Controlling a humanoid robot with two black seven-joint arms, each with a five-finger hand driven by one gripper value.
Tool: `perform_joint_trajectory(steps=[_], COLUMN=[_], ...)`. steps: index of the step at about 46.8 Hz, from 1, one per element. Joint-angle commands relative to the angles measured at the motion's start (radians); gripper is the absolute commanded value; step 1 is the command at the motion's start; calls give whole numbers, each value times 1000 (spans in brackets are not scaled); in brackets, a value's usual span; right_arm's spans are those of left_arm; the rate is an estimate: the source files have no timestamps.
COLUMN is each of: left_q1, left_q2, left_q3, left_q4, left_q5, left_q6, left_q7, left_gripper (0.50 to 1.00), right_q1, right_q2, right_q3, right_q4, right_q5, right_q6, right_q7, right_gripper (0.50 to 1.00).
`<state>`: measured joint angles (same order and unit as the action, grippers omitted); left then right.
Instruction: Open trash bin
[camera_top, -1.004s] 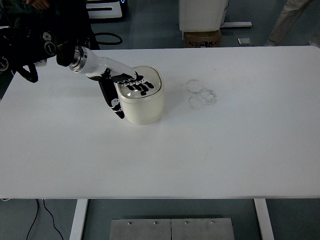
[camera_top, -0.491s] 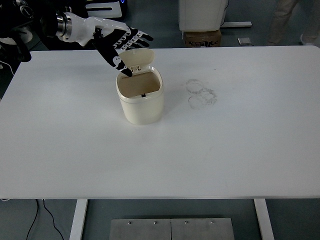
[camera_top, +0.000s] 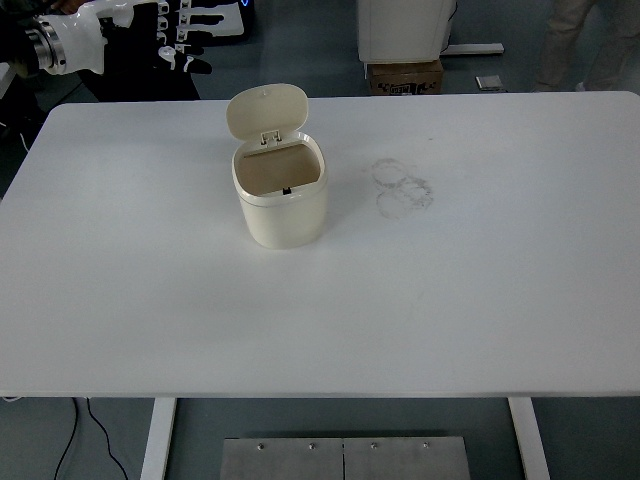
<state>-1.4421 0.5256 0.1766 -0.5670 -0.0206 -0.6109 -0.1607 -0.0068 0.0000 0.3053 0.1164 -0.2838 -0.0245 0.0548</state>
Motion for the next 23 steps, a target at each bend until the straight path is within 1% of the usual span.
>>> perform_joint_trajectory(steps=[1, 11, 16, 18, 23], left_q1=[57, 224, 291, 311, 367], left_q2=[11, 13, 11, 11, 13], left_q3=[-83, -356, -445, -476, -545], left_q4=[41, 70, 68, 70, 76], left_q5=[-10, -131, -148, -148, -160], left_q6=[0, 52, 59, 59, 59], left_q7=[-3, -3, -6, -14, -52], left_gripper=[1000, 1000, 1000, 1000, 1000], right_q1=[-1, -1, -1, 1, 1], right_q2=[0, 0, 0, 0, 0], right_q3=[0, 0, 0, 0, 0], right_q4=[0, 0, 0, 0, 0], right_q5=[0, 0, 0, 0, 0], right_q6=[0, 0, 0, 0, 0], right_q7=[0, -1, 0, 0, 0], right_gripper=[991, 991, 991, 991, 991])
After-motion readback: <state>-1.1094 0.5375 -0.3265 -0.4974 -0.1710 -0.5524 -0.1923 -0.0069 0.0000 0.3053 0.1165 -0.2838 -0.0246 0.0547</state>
